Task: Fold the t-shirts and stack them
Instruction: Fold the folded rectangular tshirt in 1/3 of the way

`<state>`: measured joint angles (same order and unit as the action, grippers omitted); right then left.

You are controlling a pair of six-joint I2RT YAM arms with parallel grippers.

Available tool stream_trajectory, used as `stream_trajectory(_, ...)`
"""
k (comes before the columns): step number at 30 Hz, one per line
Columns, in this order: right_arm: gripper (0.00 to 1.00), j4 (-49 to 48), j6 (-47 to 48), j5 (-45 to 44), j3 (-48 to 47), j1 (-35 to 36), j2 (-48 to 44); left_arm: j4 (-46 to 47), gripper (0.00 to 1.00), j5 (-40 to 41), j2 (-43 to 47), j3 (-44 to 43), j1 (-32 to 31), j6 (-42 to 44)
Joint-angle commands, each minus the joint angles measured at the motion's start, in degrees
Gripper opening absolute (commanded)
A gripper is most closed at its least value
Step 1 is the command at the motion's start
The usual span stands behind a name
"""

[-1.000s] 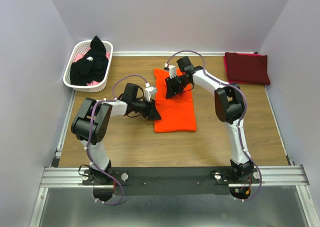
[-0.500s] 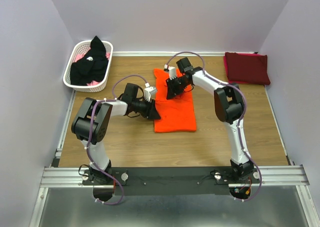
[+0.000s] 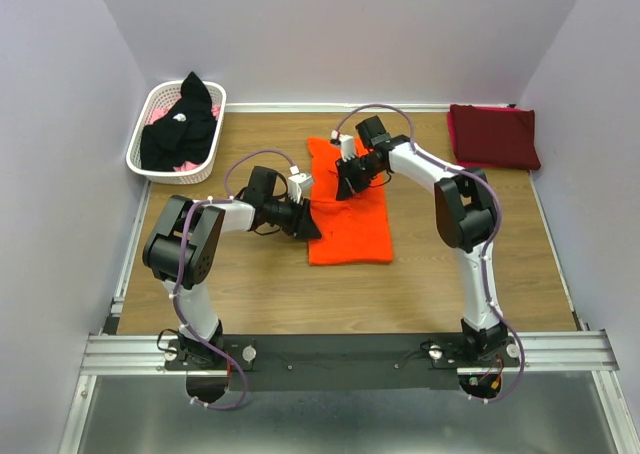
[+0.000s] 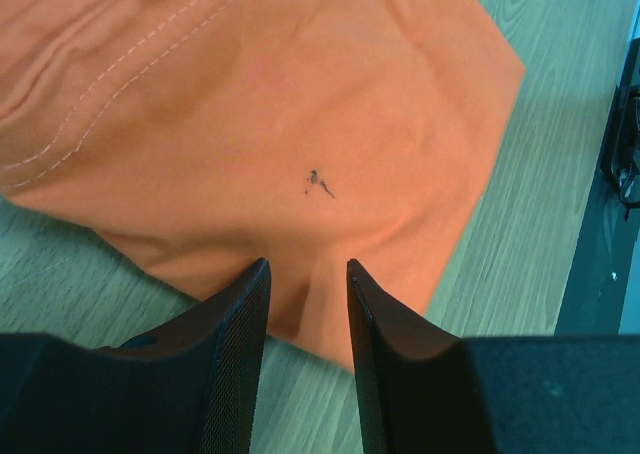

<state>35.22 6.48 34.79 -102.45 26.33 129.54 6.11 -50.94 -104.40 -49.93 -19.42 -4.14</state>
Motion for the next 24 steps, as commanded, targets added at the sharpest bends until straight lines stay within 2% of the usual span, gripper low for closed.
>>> stream_trajectory(1,0.01,-0.3,2.2,-1.2,2.5,0.5,-3.8,1.0,0.44,1.1,1.1,0.4,0.3,0.4)
stream_trajectory(11,0.0,-0.6,3.5,-5.4,1.1,0.3,-1.8,1.1,0.44,1.1,1.6,0.6,0.3,0.5)
stream_trajectory(19,0.0,-0.9,3.3,-4.7,0.0,0.3,0.6,5.9,0.41,-0.7,9.2,0.8,0.6,0.4)
stream_trajectory(24,0.0,-0.9,2.9,-4.4,-0.1,0.4,1.2,6.4,0.41,-0.7,5.5,-3.6,0.4,-1.2)
